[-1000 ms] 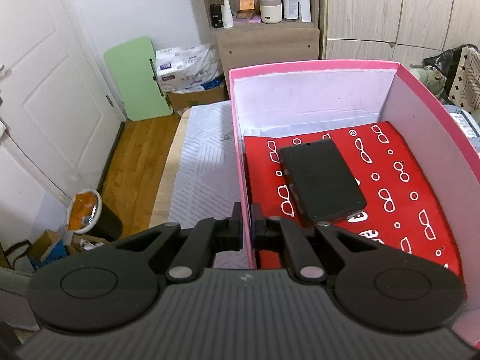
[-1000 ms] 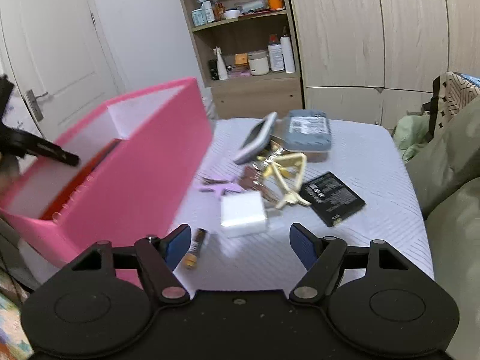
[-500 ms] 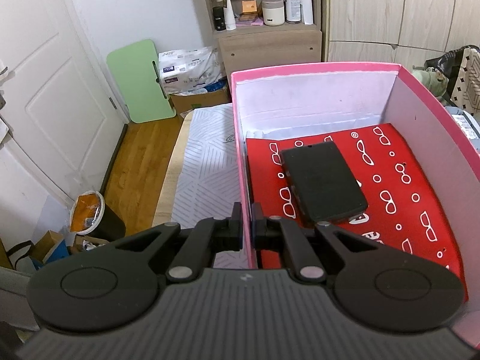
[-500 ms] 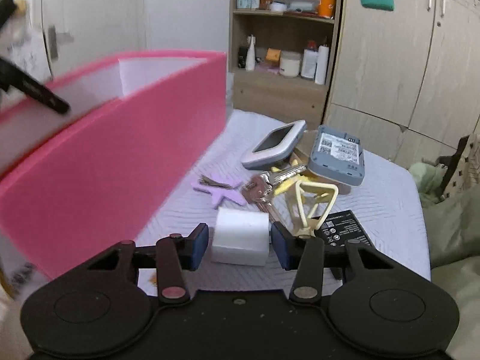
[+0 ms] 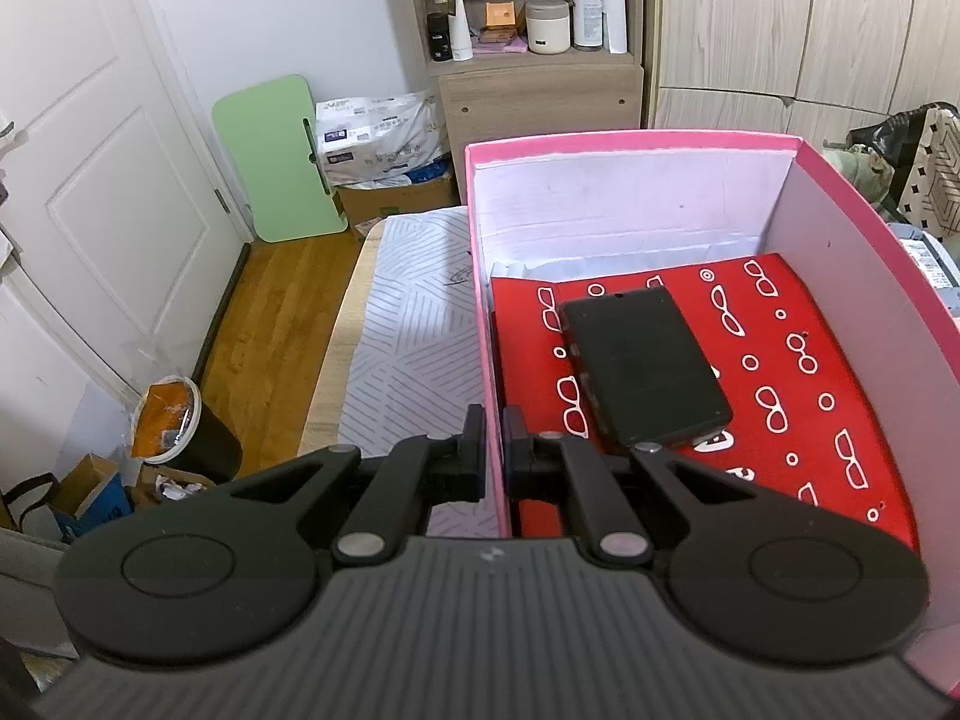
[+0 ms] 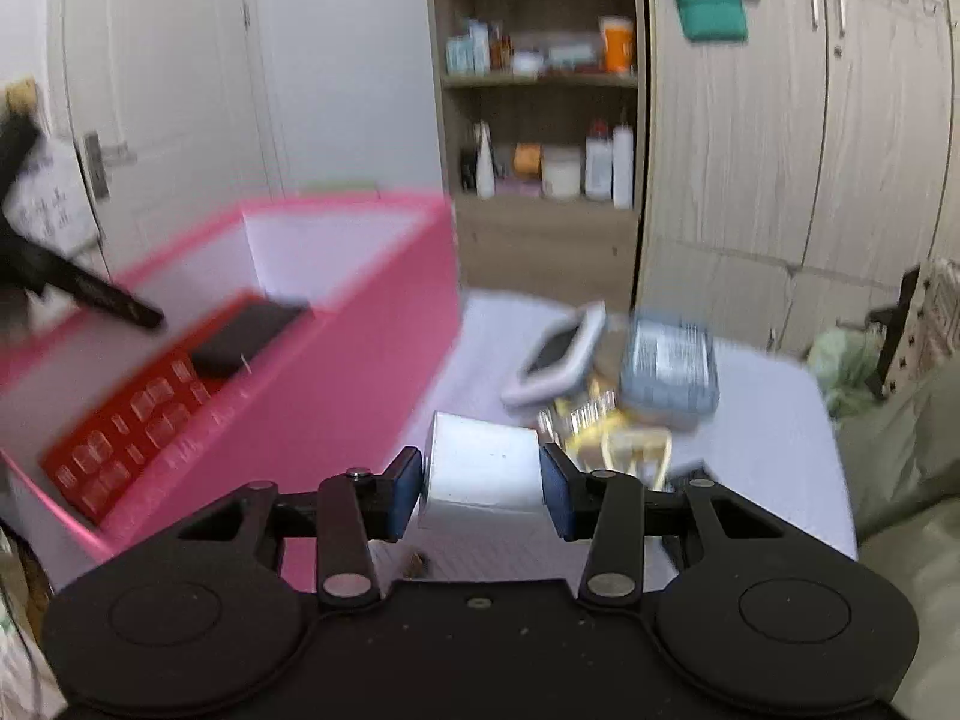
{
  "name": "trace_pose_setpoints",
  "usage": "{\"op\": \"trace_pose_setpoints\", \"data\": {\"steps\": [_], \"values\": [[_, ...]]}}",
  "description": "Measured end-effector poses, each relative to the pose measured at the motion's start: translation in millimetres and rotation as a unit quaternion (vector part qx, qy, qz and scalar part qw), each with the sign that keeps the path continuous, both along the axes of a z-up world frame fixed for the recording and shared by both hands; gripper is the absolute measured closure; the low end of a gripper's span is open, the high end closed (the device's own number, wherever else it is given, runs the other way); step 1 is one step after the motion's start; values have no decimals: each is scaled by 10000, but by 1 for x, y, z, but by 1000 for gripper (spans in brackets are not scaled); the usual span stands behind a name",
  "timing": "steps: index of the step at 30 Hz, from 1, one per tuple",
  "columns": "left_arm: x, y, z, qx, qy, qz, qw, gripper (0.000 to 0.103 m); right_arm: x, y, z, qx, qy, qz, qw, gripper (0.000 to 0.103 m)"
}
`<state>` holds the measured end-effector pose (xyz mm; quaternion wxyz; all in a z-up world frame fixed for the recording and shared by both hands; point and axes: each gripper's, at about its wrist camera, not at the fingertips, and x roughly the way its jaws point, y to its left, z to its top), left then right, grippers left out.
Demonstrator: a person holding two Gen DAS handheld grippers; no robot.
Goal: Organize rigid objects
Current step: 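Grasp the white charger cube with the right gripper, then lower the white charger into the pink box beside the phone and release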
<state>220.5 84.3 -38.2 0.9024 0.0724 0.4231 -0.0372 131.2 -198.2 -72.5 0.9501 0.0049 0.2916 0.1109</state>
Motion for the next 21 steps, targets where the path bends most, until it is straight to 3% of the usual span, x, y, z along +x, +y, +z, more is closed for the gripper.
{"op": "trace_pose_setpoints", "data": {"steps": [5, 8, 12, 16, 21], "values": [[0, 2, 0, -85, 2, 4, 10000, 98, -2, 14, 53, 254, -446, 418, 9978, 55], [-1, 3, -1, -140, 2, 20, 9999, 98, 12, 32, 78, 627, -275, 891, 9937, 55], [0, 4, 0, -190, 8, 31, 9998, 98, 47, 61, 84, 946, 750, 1368, 9832, 55], [1, 4, -1, -195, 45, 57, 9998, 98, 88, 91, 59, 930, 2007, 1563, 9626, 55], [2, 9, -2, -326, 155, 32, 9993, 98, 120, 106, 19, 871, 2774, 1348, 9473, 55]]}}
